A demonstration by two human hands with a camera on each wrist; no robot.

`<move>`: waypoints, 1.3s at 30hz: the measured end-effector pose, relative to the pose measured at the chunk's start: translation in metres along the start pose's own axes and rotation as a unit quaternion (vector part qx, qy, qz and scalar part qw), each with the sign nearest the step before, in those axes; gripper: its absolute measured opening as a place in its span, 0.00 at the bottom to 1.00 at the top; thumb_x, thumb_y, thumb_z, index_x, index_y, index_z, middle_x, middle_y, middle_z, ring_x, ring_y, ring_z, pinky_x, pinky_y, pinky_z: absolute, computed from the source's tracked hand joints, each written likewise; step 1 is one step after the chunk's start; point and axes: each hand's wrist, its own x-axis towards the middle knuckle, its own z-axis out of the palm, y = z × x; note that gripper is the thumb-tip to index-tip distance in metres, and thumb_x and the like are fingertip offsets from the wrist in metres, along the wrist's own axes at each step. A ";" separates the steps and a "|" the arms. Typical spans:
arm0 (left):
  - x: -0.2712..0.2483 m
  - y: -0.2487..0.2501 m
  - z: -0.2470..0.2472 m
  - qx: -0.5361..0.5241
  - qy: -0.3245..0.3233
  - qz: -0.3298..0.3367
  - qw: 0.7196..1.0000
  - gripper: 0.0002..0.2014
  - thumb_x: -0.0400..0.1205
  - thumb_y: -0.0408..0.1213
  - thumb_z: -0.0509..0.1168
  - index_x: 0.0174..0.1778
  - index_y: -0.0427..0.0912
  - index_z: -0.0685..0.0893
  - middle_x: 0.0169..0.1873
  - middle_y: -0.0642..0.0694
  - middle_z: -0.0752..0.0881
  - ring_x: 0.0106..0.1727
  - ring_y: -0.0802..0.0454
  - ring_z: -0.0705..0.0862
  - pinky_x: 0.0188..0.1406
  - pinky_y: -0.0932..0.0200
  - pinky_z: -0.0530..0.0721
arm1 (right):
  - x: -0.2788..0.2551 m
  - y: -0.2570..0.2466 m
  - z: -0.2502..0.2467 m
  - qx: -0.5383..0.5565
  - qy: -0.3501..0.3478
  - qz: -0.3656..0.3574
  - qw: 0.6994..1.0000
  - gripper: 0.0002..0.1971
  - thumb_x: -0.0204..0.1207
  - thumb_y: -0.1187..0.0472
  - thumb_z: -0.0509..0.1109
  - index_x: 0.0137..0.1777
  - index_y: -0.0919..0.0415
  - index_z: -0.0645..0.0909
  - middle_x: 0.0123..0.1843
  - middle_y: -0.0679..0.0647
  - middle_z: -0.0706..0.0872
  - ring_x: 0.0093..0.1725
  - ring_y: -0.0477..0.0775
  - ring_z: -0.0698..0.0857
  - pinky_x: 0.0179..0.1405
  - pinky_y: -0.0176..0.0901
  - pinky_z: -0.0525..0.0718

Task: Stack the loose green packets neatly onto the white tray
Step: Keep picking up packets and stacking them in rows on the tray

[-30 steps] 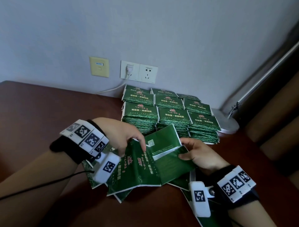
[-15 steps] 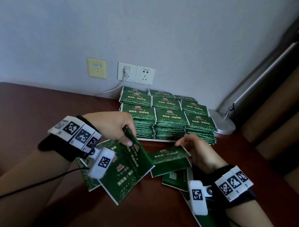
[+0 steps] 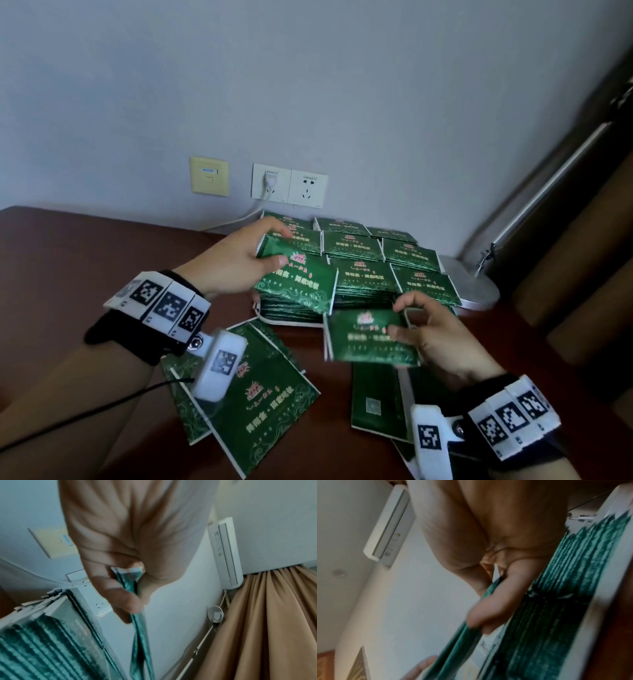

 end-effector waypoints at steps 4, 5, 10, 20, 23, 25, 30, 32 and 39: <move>0.009 -0.001 -0.001 -0.087 0.072 -0.035 0.993 0.16 0.84 0.26 0.67 0.61 0.52 0.81 0.73 0.47 0.72 0.48 0.50 0.85 0.30 0.65 0.87 | 0.031 -0.024 0.001 0.076 0.134 -0.051 0.987 0.12 0.82 0.72 0.66 0.43 0.54 0.76 0.48 0.53 0.79 0.43 0.49 0.79 0.17 0.36 0.80; 0.011 -0.003 0.000 -0.096 0.070 -0.044 0.992 0.17 0.83 0.24 0.67 0.60 0.51 0.82 0.78 0.46 0.69 0.49 0.50 0.86 0.34 0.61 0.89 | 0.042 -0.029 0.001 0.070 0.159 -0.065 0.983 0.11 0.82 0.71 0.66 0.43 0.54 0.76 0.49 0.54 0.78 0.44 0.49 0.79 0.19 0.35 0.82; 0.017 -0.016 0.003 -0.024 0.066 -0.092 0.993 0.16 0.82 0.27 0.69 0.58 0.53 0.86 0.81 0.46 0.68 0.37 0.53 0.93 0.39 0.58 0.89 | 0.075 -0.036 0.005 -0.004 0.159 -0.087 0.983 0.06 0.75 0.67 0.78 0.46 0.60 0.82 0.49 0.59 0.83 0.40 0.48 0.86 0.31 0.36 0.86; 0.023 -0.028 0.009 0.227 0.101 -0.054 0.967 0.27 0.72 0.45 0.80 0.68 0.47 0.83 0.65 0.43 0.81 0.63 0.45 0.81 0.52 0.59 0.73 | 0.072 -0.031 0.001 -0.334 0.175 -0.075 0.923 0.21 0.57 0.54 0.89 0.47 0.48 0.84 0.47 0.46 0.81 0.51 0.52 0.81 0.45 0.41 0.80; 0.021 -0.028 0.014 0.275 0.102 -0.041 0.955 0.28 0.71 0.50 0.80 0.66 0.47 0.82 0.61 0.43 0.80 0.56 0.47 0.80 0.48 0.57 0.73 | 0.068 -0.031 0.008 -0.406 0.173 -0.106 0.891 0.18 0.64 0.54 0.86 0.51 0.52 0.84 0.51 0.48 0.78 0.50 0.49 0.76 0.45 0.38 0.70; 0.018 -0.025 0.016 0.308 0.107 -0.042 0.944 0.27 0.72 0.55 0.78 0.64 0.48 0.82 0.60 0.45 0.79 0.54 0.47 0.80 0.48 0.55 0.77 | 0.065 -0.034 0.009 -0.427 0.176 -0.114 0.879 0.18 0.65 0.52 0.85 0.51 0.50 0.83 0.54 0.50 0.77 0.50 0.49 0.76 0.47 0.39 0.71; 0.009 -0.009 0.010 0.380 0.093 -0.044 0.919 0.22 0.75 0.64 0.70 0.56 0.53 0.84 0.57 0.51 0.83 0.58 0.49 0.82 0.53 0.49 0.83 | 0.049 -0.053 0.006 -0.410 0.155 -0.119 0.891 0.16 0.64 0.49 0.85 0.47 0.48 0.83 0.45 0.43 0.82 0.42 0.45 0.81 0.36 0.37 0.74; 0.002 0.003 0.004 0.353 0.030 -0.045 0.934 0.16 0.75 0.60 0.73 0.49 0.52 0.86 0.49 0.54 0.85 0.51 0.53 0.84 0.50 0.52 0.83 | 0.040 -0.061 0.008 -0.386 0.089 -0.102 0.913 0.15 0.64 0.49 0.86 0.44 0.49 0.85 0.41 0.42 0.87 0.39 0.42 0.84 0.34 0.35 0.75; -0.014 0.011 0.025 0.368 -0.340 -0.103 0.859 0.20 0.80 0.35 0.73 0.66 0.57 0.84 0.58 0.57 0.87 0.54 0.58 0.86 0.48 0.59 0.84 | 0.027 -0.044 0.017 -0.492 -0.155 0.047 0.856 0.16 0.66 0.46 0.84 0.52 0.50 0.89 0.45 0.44 0.91 0.47 0.46 0.88 0.55 0.46 0.85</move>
